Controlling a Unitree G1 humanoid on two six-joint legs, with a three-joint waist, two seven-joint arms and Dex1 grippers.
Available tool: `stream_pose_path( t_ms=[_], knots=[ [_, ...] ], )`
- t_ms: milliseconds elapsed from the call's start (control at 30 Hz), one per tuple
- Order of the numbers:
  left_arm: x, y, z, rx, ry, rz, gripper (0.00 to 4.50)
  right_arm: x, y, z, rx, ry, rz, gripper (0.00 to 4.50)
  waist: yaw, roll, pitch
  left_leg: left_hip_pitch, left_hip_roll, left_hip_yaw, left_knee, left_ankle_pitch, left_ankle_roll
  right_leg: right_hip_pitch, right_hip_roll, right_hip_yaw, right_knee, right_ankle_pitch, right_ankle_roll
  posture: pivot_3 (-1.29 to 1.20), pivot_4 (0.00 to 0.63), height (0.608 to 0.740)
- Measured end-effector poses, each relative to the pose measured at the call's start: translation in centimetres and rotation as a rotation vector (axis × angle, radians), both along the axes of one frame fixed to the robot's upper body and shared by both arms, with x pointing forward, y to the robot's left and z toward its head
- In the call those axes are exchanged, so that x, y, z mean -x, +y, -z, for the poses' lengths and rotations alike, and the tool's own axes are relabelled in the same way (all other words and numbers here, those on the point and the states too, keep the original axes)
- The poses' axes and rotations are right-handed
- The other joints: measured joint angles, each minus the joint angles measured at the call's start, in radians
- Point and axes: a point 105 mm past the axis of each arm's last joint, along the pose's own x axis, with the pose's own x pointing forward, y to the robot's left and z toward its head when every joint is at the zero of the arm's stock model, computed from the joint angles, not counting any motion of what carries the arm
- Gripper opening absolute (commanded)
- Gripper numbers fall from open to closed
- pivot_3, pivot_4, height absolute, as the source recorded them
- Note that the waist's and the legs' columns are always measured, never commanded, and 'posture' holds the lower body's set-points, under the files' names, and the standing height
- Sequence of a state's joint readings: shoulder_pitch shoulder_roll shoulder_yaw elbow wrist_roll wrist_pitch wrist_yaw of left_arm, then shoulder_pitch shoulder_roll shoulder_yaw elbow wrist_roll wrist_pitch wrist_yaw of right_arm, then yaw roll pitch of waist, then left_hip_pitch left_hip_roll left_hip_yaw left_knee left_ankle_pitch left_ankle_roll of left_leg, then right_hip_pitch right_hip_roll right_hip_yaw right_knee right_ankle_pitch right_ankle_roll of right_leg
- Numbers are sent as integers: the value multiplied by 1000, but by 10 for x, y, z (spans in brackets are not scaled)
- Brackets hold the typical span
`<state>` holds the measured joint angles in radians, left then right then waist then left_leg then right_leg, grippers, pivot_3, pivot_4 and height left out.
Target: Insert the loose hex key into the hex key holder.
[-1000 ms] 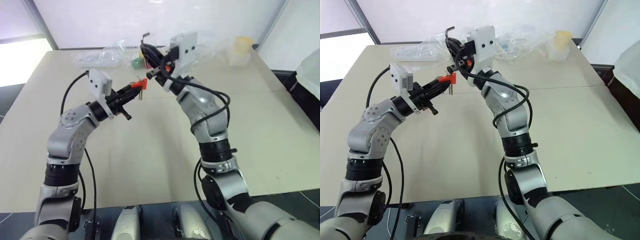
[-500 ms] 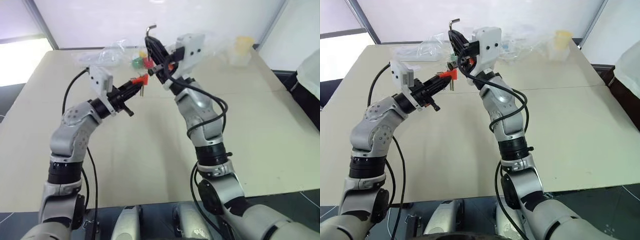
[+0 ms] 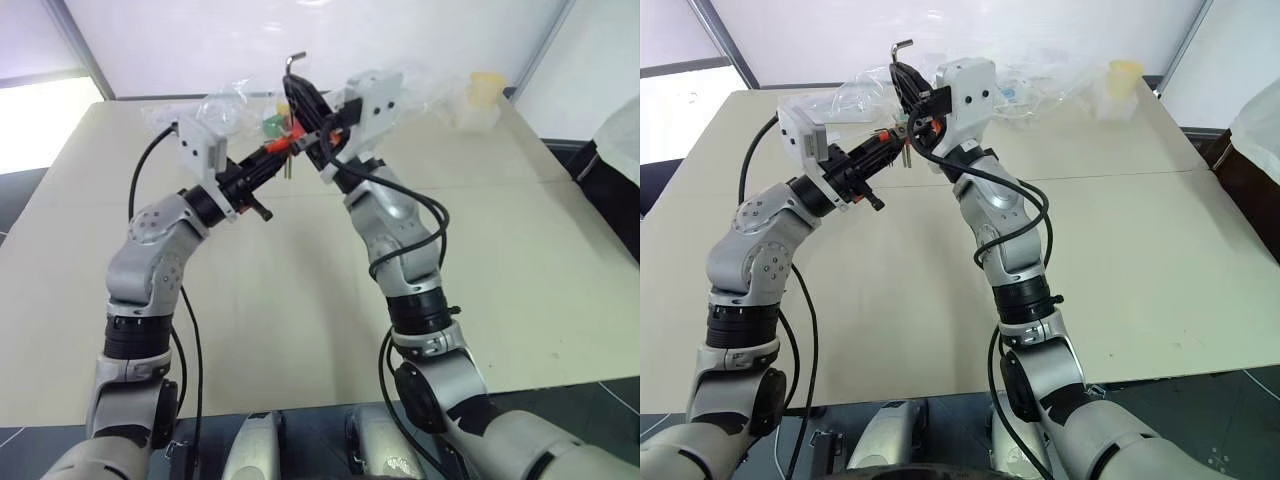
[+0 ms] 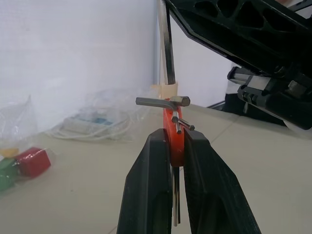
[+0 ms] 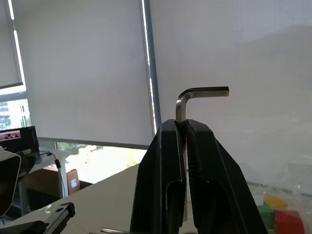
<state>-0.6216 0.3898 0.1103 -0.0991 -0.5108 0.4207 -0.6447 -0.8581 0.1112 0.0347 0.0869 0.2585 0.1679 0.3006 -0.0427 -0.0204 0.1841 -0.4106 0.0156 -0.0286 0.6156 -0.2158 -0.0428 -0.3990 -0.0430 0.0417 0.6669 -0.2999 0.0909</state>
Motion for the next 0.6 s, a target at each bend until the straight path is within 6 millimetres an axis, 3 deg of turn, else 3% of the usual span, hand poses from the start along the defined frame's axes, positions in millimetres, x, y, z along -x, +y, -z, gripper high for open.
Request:
stream_pose_path(
  t_ms=[600],
  knots=[
    [-1, 0, -1, 17, 2, -12, 0, -1, -2, 4, -1, 13, 6, 27, 0, 0, 0, 0, 0, 0, 0, 0, 0, 0, 0, 0, 0, 0, 0, 0, 150, 740]
  ],
)
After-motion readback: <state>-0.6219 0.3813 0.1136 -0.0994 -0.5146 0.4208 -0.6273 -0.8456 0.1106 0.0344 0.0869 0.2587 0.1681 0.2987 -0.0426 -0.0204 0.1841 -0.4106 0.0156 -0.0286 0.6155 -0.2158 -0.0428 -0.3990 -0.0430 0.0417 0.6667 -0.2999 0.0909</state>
